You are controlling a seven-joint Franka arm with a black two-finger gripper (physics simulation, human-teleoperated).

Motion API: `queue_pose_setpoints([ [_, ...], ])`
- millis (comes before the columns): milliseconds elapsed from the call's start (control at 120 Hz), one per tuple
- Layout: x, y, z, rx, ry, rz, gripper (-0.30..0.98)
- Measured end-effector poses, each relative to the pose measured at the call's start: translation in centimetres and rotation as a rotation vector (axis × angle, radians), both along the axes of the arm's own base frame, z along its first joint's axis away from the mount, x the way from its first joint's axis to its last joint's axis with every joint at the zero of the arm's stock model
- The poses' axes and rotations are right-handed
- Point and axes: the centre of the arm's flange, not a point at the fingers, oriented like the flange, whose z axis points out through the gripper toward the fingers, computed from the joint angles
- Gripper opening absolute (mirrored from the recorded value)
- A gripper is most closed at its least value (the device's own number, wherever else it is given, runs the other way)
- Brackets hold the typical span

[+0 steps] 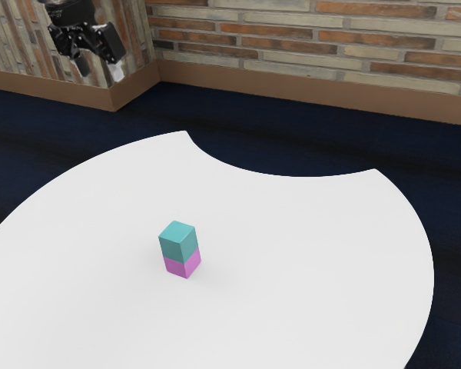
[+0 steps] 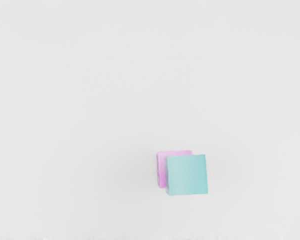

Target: Pick up the blue block with one arm, and put the blue block on the table with one arm

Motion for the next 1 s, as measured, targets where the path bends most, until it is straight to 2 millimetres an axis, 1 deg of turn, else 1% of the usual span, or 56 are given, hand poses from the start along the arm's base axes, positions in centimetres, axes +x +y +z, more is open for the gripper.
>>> queue_pose_setpoints([
  [92,-0.5,4.3,-0.1,-0.002,0.006,0.051,0.67],
  [200,-1.9,10.5,-0.1,-0.001,0.010,0.142,0.66],
  [217,-2.3,11.5,0.2,0.000,0.004,0.157,0.66],
  [225,-2.8,11.9,1.2,0.003,-0.015,0.162,0.66],
  [250,-5.2,12.7,5.4,0.015,-0.098,0.175,0.66],
  [275,-8.2,13.5,9.5,0.030,-0.179,0.190,0.66],
  [292,-10.1,13.9,11.5,0.040,-0.217,0.200,0.66],
  [317,-12.0,14.1,13.3,0.051,-0.246,0.204,0.67],
  [350,-12.8,13.6,14.0,0.057,-0.251,0.189,0.67],
  [367,-12.2,13.4,13.6,0.066,-0.234,0.182,0.67],
  [408,-9.9,12.3,11.9,0.097,-0.176,0.160,0.66],
  [450,-6.5,12.5,8.4,0.125,-0.083,0.161,0.66],
  [492,-3.7,12.7,5.1,0.137,-0.008,0.159,0.66],
  [517,-2.3,12.9,3.2,0.139,0.030,0.155,0.66],
  [558,-0.8,13.6,0.3,0.139,0.080,0.157,0.66],
  [592,-0.1,15.0,-2.0,0.138,0.113,0.173,0.66],
  [658,1.0,17.9,-5.5,0.134,0.152,0.207,0.66],
  [725,2.5,19.3,-8.6,0.108,0.174,0.211,0.66],
  [775,3.5,19.9,-11.1,0.080,0.188,0.207,0.66],
  [833,4.7,19.8,-13.2,0.061,0.190,0.191,0.66],
  [900,5.5,19.3,-14.5,0.047,0.184,0.169,0.66],
  [950,6.1,18.2,-15.1,0.041,0.180,0.140,0.66],
  [1000,6.2,16.0,-16.6,0.019,0.188,0.092,0.66],
])
